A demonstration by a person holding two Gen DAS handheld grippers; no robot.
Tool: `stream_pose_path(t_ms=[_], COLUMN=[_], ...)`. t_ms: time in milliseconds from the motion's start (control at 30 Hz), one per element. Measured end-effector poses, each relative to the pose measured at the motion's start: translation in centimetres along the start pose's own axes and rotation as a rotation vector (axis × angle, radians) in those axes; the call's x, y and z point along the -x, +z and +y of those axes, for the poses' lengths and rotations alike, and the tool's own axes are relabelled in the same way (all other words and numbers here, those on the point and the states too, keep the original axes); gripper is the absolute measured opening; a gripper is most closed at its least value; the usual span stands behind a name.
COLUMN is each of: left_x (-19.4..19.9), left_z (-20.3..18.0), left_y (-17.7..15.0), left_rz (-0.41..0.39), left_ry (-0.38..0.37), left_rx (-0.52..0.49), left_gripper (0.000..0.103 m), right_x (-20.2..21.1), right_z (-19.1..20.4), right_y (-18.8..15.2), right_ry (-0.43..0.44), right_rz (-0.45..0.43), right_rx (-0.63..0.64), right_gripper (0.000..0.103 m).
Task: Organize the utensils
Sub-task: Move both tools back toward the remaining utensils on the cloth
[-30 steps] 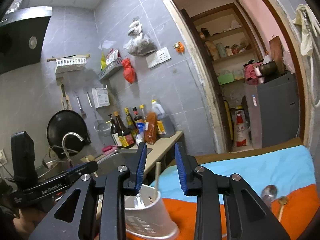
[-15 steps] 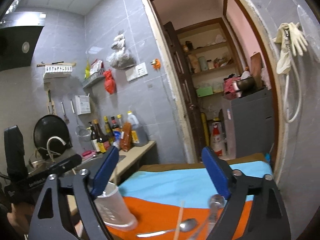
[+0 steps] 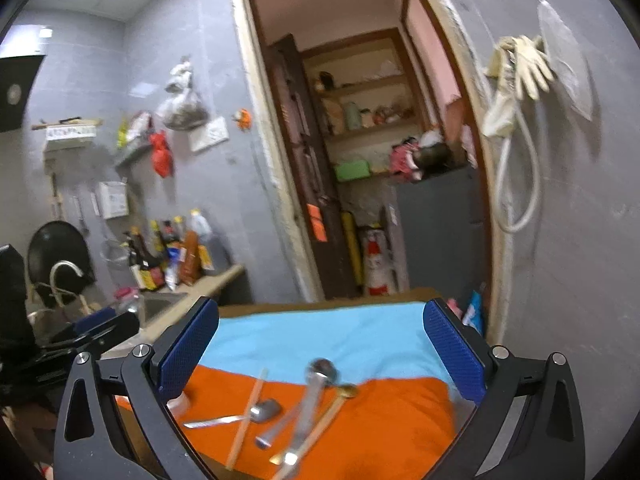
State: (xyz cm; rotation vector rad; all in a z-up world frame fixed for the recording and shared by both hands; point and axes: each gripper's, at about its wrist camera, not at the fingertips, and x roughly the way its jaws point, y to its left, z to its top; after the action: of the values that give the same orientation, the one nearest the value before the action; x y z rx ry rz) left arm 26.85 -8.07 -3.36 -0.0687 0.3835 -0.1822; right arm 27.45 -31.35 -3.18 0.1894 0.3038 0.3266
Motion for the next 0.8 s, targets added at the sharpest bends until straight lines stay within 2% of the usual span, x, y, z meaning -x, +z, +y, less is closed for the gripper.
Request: stream_pose_path(t_ms=[167, 300, 533, 600, 700, 800], left_x=[-2.9, -5.2, -8.7, -9.6, -10.9, -12.0], left_z=[-1.8, -2.4, -1.4, -0.7, 0.2, 0.8], left_y=[-2.1, -3.4, -5.3, -5.5, -6.0, -6.2], left_rz=[0.084, 0.144, 0.246, 0.273, 0.331, 0.372], left_ry=[-0.003, 0.014, 0.044, 0.05, 0.063, 0.07], left_rx=[-0.028, -0.021, 0.033, 0.059, 0.083, 0.101], left_gripper=[0.098, 0.098, 0.096, 0.087, 0.069, 0.057], right_x=[-1.3, -2.7, -5.7, -6.6, -7.9, -9.1], right_z=[-3.1, -4.7, -5.9, -6.0, -5.8, -5.1], right_y=[-1.9, -3.1, -4.7, -5.0, -5.4, -5.8], right_ry=[-0.053, -0.063, -0.035, -0.022, 0.0, 0.035], right_rz=[0.086, 0.153, 0.252, 0.278, 0.317, 0.351], right_rx=[-0.037, -0.056, -0.066, -0.067, -0.055, -0.042], right_gripper=[0.103, 0.103, 0.097, 0.087, 0.078, 0.071])
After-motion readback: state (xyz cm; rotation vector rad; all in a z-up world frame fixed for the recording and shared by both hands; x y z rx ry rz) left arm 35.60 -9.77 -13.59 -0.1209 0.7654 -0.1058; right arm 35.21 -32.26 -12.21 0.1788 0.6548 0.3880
